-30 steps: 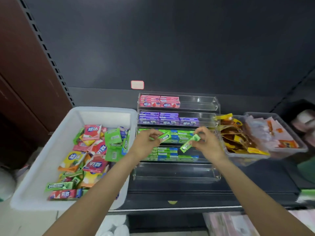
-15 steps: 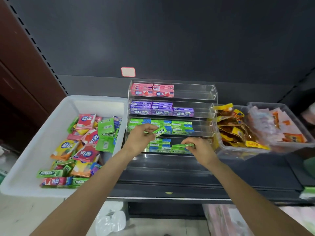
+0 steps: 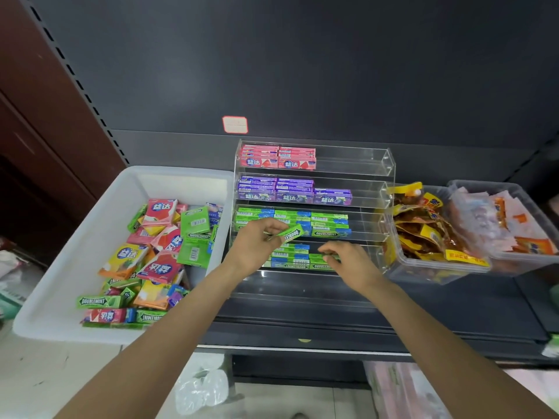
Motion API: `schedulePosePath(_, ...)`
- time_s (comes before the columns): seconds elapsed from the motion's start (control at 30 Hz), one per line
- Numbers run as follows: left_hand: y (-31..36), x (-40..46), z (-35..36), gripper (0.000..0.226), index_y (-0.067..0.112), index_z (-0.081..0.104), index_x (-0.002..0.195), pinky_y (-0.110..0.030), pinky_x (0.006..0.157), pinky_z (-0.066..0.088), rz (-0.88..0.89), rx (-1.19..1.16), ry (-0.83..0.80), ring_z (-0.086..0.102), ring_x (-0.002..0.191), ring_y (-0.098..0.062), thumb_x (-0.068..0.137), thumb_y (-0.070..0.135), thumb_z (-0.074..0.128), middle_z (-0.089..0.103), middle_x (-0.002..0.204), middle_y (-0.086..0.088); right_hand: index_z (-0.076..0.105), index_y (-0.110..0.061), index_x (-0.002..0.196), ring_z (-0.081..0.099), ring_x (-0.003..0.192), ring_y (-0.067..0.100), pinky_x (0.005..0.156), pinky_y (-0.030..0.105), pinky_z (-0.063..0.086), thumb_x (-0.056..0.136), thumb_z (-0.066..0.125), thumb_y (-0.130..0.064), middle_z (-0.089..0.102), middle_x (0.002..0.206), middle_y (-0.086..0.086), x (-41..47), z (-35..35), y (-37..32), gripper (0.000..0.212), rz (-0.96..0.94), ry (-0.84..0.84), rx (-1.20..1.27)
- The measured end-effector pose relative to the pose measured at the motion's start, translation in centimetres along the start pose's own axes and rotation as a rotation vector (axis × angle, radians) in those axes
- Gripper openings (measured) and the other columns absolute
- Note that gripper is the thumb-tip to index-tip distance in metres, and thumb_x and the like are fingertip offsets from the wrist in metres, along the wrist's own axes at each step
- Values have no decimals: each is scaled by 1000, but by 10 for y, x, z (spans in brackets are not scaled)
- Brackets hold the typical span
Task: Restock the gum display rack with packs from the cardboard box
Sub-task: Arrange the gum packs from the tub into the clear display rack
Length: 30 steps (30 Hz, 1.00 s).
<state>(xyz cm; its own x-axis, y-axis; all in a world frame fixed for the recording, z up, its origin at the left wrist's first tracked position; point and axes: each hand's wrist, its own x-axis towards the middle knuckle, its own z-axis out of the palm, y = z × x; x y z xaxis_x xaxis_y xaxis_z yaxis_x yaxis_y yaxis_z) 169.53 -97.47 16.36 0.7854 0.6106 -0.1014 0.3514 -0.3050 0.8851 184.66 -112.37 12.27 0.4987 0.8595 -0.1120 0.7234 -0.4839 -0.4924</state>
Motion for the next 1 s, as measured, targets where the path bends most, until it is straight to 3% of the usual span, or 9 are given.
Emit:
schedulePosePath(0.1,1,-2,-2,20,17,65,106,-19,83,45,16,25,-21,58,93,-9,88,10,63,60,96,9,61,-14,121,60,108,17,93,30,48,95,52,-14,65,119,3,1,0,1,28,-5,12,-2)
schedulePosePath(0.3,6,-6,3,20,14,66,105,0,73,41,53,23,-3,54,85,0,86,7,64,61,94,8,63,-12,119,61,103,11,91,20,45,93,54,-12,65,115,2,-6,-4,-7,27,-39,99,85)
schedulePosePath(0.5,19,-5,26,16,17,66,94,-12,69,48,32,-143,-35,59,73,-4,82,7,69,64,86,4,65,-25,95,63,84,-3,80,10,48,90,60,-15,69,92,-5,-20,-23,-28,12,63,110,729)
schedulePosePath(0.57,24,-4,36,16,16,64,93,-19,71,50,10,-177,-43,60,73,-10,80,8,71,64,84,2,66,-14,90,64,77,-4,74,9,48,89,60,-12,70,87,1,-23,-27,-29,7,62,100,784)
schedulePosePath(0.63,27,-4,45,18,16,63,95,-15,70,49,36,-146,-62,59,74,-10,81,9,71,62,83,3,64,1,93,65,79,3,80,19,52,90,60,-9,69,88,8,-24,-27,-25,11,99,131,805)
schedulePosePath(0.7,27,-5,49,17,15,63,100,-7,72,45,85,-32,-85,59,82,-9,84,9,66,64,90,3,60,4,94,66,83,15,86,32,53,91,57,-9,68,87,10,-24,-28,-16,13,161,177,815)
schedulePosePath(0.77,18,-3,49,24,16,61,114,-14,89,42,169,330,-81,55,105,-14,90,16,59,62,113,1,59,-4,92,66,86,21,85,37,53,92,56,-9,69,87,9,-24,-32,-5,6,174,250,731)
schedulePosePath(0.87,0,-5,43,40,28,45,135,-32,104,28,268,882,-129,31,131,-17,96,34,47,40,141,6,65,-10,106,63,86,15,76,21,50,90,58,-5,67,93,3,-27,-36,10,18,102,305,431)
schedulePosePath(1.0,-13,-10,42,48,37,33,142,-38,110,23,278,1034,-259,19,139,-19,95,42,43,22,152,5,62,-18,122,58,83,14,76,27,49,88,61,-5,64,104,4,-28,-27,20,36,1,271,47)
